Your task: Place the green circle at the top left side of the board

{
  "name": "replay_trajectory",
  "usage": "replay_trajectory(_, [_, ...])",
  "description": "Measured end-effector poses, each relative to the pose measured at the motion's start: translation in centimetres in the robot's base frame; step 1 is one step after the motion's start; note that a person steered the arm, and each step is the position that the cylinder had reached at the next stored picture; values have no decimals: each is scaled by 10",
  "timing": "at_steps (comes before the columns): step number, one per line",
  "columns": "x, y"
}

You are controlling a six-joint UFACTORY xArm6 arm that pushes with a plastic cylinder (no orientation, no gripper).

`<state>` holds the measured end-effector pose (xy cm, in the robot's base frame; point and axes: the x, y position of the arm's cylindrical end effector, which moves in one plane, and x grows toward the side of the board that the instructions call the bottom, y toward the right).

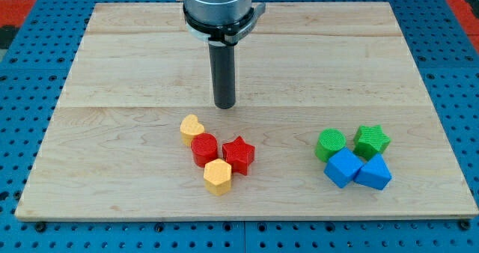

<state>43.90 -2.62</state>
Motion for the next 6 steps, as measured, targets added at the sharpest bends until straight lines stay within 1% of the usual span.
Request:
replay_trajectory(3, [0,0])
replay_trajectory(6, [0,30])
